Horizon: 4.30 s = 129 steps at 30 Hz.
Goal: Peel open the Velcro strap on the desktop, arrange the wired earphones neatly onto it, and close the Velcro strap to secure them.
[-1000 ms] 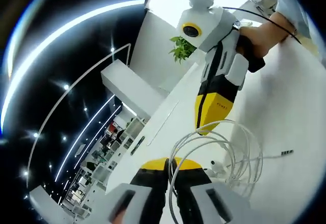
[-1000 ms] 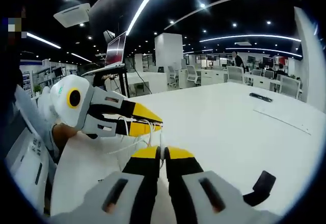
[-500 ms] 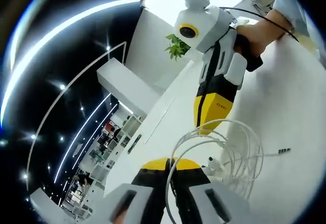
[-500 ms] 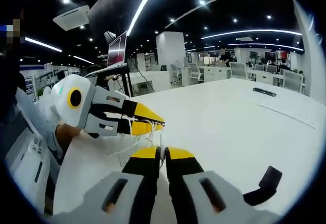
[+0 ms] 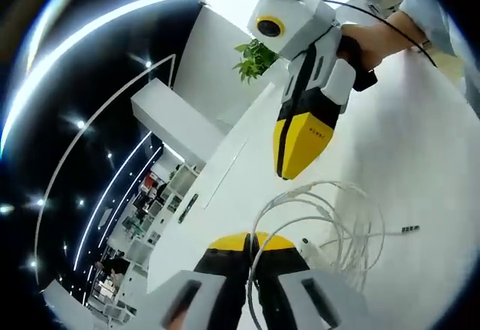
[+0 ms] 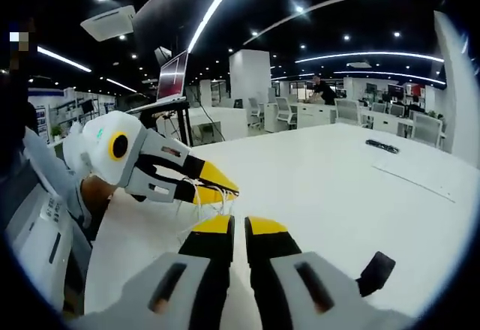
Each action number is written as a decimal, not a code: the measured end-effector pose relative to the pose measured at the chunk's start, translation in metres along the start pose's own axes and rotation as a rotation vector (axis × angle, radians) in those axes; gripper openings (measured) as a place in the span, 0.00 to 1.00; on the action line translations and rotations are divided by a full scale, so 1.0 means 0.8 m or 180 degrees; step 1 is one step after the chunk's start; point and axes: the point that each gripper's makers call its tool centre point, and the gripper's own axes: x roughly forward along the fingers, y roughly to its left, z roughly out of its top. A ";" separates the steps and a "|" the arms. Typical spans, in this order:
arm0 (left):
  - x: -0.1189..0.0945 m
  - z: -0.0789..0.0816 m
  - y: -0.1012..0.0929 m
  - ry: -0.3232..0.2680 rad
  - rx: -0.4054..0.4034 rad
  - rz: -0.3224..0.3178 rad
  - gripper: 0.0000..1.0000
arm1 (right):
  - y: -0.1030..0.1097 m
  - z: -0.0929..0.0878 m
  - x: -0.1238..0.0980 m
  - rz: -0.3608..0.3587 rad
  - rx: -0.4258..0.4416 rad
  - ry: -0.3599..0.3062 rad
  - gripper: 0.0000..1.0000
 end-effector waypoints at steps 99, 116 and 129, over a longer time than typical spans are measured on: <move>0.130 0.131 -0.061 -0.0557 -0.0572 -0.1300 0.07 | -0.141 -0.040 -0.093 -0.0938 -0.0498 0.0628 0.05; 0.147 0.105 -0.069 -0.0390 -0.0960 -0.1468 0.08 | -0.162 -0.063 -0.090 -0.0927 -0.0261 0.0769 0.05; 0.152 0.095 -0.074 -0.0330 -0.1021 -0.1499 0.10 | -0.167 -0.078 -0.086 -0.0860 -0.0146 0.0817 0.06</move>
